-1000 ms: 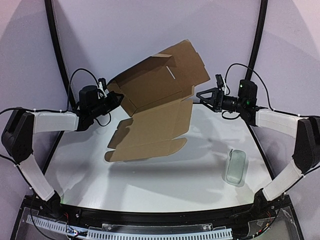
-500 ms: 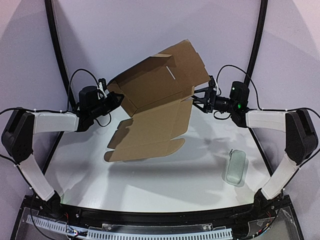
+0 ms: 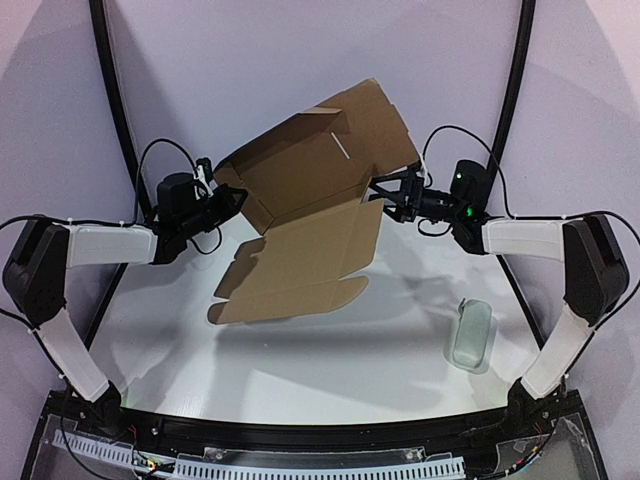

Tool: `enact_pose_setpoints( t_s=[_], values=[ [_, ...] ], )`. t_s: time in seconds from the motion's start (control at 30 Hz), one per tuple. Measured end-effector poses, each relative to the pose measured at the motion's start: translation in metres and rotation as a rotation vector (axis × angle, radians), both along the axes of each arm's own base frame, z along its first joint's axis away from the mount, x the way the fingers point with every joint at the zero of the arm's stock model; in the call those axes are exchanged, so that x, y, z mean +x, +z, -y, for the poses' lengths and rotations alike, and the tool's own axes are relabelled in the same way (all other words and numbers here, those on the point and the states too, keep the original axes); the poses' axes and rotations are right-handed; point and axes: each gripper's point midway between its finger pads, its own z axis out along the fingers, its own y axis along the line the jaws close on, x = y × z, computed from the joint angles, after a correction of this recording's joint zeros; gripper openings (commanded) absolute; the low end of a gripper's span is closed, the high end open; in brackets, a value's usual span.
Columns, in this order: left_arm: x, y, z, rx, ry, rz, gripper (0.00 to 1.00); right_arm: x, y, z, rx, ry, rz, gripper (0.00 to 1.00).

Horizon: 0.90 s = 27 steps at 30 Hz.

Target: Fold the paper box

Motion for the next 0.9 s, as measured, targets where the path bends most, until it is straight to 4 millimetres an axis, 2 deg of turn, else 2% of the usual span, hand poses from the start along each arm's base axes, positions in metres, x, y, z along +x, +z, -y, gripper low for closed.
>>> enact_pose_setpoints(
  t_s=[0.27,0.57,0.9],
  values=[
    [-0.003,-0.005,0.0,-0.017,-0.009,-0.011,0.01,0.012,-0.02,-0.009,-0.045,-0.051,-0.039,0.98],
    [0.0,-0.007,-0.007,-0.019,0.005,-0.015,0.01,0.02,-0.021,-0.02,-0.081,-0.101,-0.008,0.98],
    [-0.003,-0.027,-0.013,0.006,0.022,-0.056,0.01,0.035,-0.048,-0.015,-0.228,-0.247,-0.017,0.98]
  ],
)
